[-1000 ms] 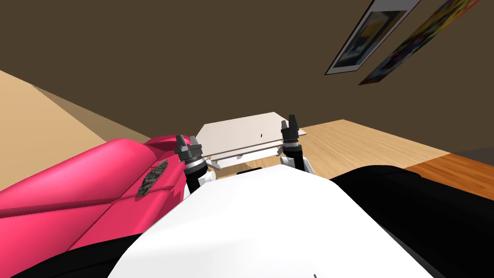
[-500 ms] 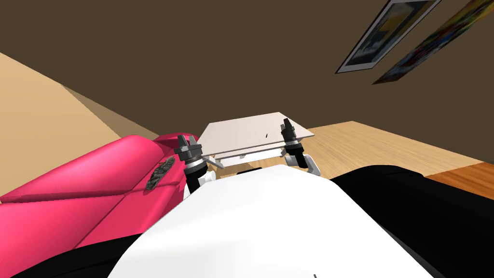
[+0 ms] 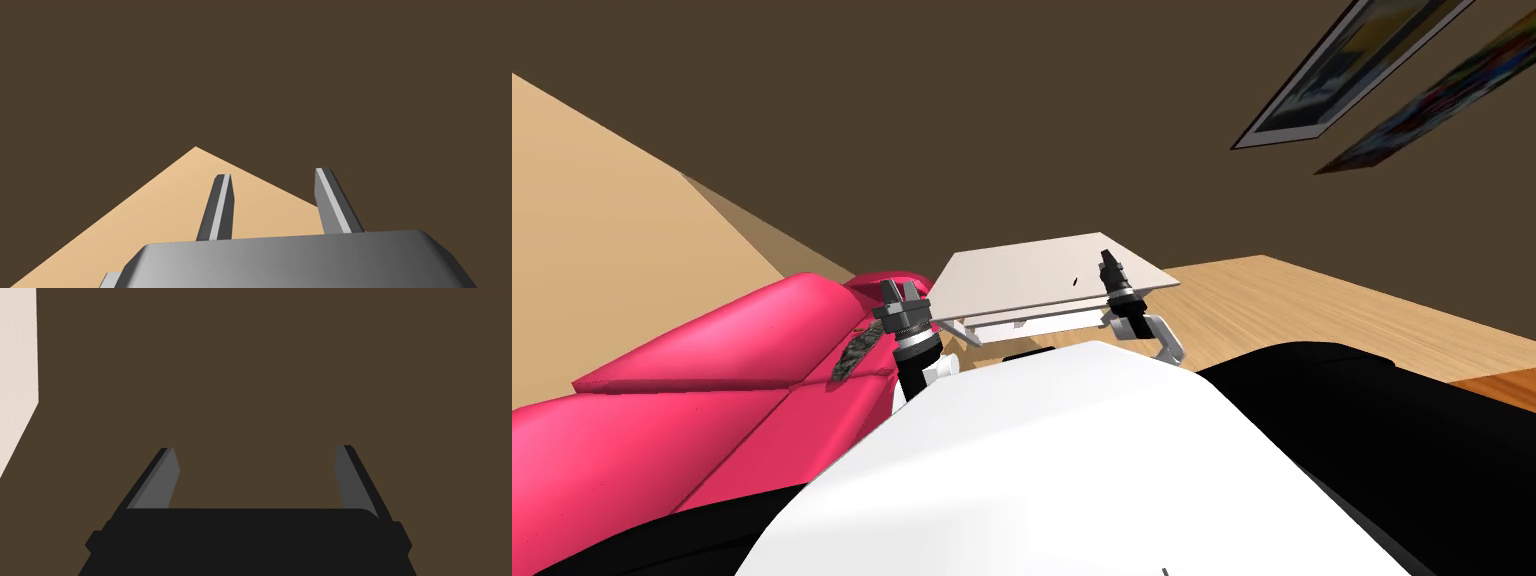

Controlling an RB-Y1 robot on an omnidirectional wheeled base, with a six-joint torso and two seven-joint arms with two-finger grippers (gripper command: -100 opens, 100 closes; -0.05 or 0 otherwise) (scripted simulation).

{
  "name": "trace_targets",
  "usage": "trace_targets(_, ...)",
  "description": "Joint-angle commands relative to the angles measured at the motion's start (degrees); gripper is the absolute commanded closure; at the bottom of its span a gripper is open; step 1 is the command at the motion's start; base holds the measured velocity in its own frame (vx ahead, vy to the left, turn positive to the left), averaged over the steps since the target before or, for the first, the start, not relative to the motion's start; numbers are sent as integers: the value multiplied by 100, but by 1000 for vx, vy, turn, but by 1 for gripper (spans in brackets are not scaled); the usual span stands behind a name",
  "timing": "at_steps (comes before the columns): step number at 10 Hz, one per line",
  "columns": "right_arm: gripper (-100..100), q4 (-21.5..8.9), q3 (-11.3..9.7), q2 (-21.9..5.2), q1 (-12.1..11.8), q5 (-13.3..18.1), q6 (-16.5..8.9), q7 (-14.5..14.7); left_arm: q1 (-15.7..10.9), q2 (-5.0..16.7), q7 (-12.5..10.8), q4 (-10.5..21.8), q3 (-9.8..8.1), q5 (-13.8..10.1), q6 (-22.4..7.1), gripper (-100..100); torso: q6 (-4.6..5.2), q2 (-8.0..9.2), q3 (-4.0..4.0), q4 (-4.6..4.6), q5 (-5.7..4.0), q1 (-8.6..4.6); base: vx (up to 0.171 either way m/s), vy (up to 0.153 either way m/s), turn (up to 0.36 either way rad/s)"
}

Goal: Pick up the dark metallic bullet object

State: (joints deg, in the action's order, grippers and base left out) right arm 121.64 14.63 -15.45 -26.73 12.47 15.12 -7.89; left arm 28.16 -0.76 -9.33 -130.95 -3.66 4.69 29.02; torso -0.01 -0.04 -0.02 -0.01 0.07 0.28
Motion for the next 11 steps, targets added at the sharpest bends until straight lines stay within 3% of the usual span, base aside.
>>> trace_targets(1,-100,-110,55,-73,54,60,-189,-83,0,0,0,0,0,0,0,0,0,0,0,0,0,0,8,63,48)
trace_targets(2,-100,-327,177,-224,128,181,-425,-244,0,0,0,0,0,0,0,0,2,2,1,1,-1,-3,11,78,105)
trace_targets(3,-100,-327,177,-224,128,181,-462,-244,0,0,0,0,0,0,0,0,-1,0,0,0,0,0,17,62,60)
trace_targets(4,-100,-558,292,-370,206,311,-736,-410,1,0,0,0,0,0,0,0,3,0,0,0,-1,-6,25,82,143)
trace_targets(5,-100,-558,292,-370,206,311,-748,-410,0,0,0,0,0,0,0,0,0,-4,-2,-1,-1,-1,21,62,56)
trace_targets(6,-100,-801,400,-510,286,452,-951,-580,1,0,0,0,-1,0,0,0,3,-2,-1,0,0,-4,29,69,128)
trace_targets(7,-100,-801,400,-510,286,452,-1045,-580,0,0,0,0,0,0,0,0,0,-5,-3,-1,-1,-3,19,58,67)
trace_targets(8,-100,-1056,498,-644,368,601,-1247,-754,1,0,0,0,-1,0,0,0,3,-1,-1,0,-1,-6,13,79,163)
trace_targets(11,-100,-1324,583,-771,451,758,-1649,-929,0,0,0,0,0,0,0,0,1,0,0,0,-1,-6,14,57,90)
